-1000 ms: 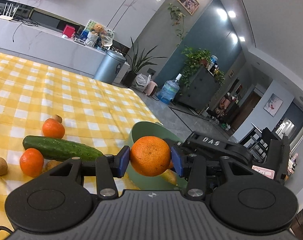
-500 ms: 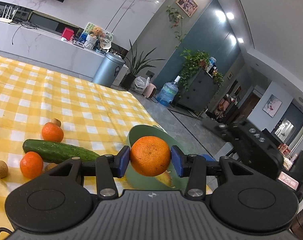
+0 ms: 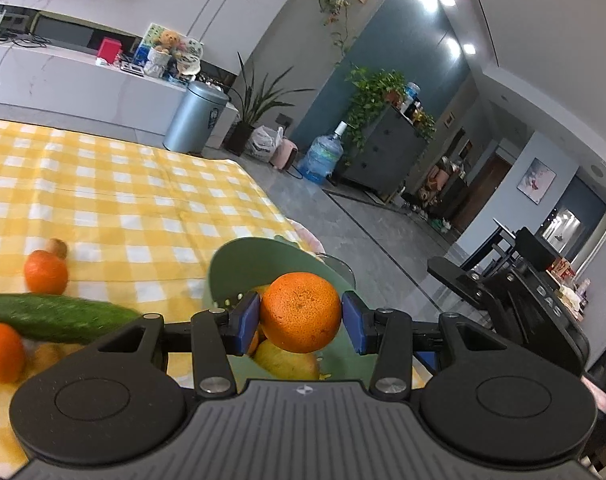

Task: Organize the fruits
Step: 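Open the left tool to drop the tangerine into the colander, then withdraw both tools from the colander back over the loose fruit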

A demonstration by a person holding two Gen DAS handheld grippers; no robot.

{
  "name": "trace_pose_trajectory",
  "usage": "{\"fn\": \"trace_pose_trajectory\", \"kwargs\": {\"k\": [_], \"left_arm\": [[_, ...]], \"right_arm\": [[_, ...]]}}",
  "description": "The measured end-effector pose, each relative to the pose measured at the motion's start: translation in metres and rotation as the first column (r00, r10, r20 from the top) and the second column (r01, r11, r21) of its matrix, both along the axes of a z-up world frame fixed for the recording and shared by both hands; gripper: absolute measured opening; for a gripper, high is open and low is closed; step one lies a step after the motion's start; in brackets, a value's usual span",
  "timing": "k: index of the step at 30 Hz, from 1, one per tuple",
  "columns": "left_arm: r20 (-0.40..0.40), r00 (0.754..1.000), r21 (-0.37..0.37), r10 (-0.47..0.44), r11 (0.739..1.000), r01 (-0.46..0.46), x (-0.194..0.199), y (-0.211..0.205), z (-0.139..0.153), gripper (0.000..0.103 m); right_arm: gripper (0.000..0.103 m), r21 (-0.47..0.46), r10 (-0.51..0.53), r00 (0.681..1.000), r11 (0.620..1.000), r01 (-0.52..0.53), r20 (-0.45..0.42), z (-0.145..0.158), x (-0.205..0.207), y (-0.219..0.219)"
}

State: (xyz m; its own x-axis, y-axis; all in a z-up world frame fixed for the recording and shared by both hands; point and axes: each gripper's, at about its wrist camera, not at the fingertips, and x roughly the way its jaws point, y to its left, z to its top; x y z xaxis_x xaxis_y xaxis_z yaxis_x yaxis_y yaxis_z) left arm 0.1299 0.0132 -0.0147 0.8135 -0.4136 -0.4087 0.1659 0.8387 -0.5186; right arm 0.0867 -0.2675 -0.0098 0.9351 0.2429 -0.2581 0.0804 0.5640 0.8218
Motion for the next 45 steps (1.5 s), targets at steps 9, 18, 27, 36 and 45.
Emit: {"fn": "trace_pose_trajectory", "kwargs": {"k": [9,18,27,36,45], "left_arm": [[0.015,1.0,-0.006,0.027,1.0,-0.027,0.022,-0.006,-0.005,0.05],[0.007,0.999,-0.007,0.039,0.999,-0.039,0.018,-0.002,-0.004,0.055],[0.01,0.998,0.006,0.054,0.998,-0.054,0.004,0.011,0.009,0.071],[-0.055,0.998,0.025,0.015,1.0,-0.013,-0.008,0.02,0.022,0.073],[-0.051,0.999,0.051,-0.012,0.999,0.015,-0.034,0.027,0.039,0.073]], "right_arm": [[0.079,-0.009,0.021,1.0,1.0,-0.02,0.018,-0.002,-0.004,-0.002],[0.079,-0.045,0.048,0.998,0.998,-0.047,0.035,0.001,-0.004,0.003],[0.079,-0.089,0.059,0.998,0.994,-0.059,0.0,0.003,-0.004,0.006],[0.082,-0.216,0.12,0.992,0.968,-0.127,-0.044,0.013,-0.003,0.02],[0.081,-0.38,0.213,0.976,0.9,-0.214,-0.045,0.034,-0.011,0.055]]}}
